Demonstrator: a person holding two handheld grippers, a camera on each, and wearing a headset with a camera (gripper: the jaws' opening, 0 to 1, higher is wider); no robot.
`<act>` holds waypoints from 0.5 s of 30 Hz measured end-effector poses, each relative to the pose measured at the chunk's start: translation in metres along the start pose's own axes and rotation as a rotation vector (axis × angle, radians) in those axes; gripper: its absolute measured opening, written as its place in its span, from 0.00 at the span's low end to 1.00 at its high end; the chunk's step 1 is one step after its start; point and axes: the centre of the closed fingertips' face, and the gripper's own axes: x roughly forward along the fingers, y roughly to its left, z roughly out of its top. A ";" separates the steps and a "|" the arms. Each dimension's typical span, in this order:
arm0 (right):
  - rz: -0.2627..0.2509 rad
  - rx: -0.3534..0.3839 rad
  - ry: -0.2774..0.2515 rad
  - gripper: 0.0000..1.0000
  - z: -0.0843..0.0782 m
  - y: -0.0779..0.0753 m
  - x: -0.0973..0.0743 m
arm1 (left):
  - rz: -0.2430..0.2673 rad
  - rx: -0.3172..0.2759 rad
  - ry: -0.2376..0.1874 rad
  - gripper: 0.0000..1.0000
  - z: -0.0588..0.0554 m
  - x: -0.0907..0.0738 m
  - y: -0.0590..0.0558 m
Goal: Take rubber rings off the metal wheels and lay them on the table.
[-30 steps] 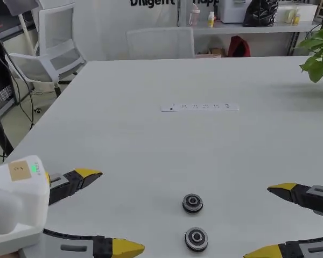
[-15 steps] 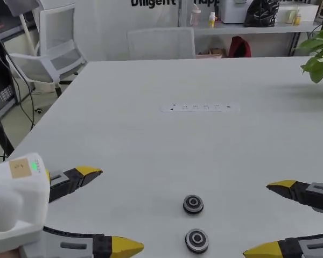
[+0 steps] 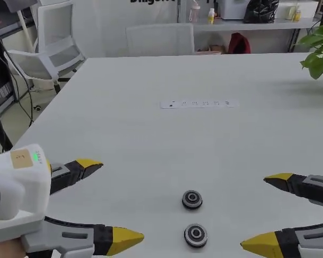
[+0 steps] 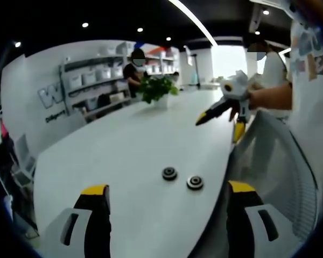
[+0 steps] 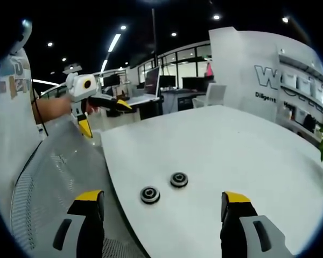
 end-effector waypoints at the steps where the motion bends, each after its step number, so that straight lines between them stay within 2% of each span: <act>1: 0.000 0.000 -0.001 0.90 0.000 0.000 0.000 | 0.000 0.001 0.000 0.90 0.000 0.000 0.000; 15: 0.004 -0.016 -0.009 0.88 0.006 -0.004 0.003 | 0.004 0.013 0.003 0.89 0.000 0.002 0.004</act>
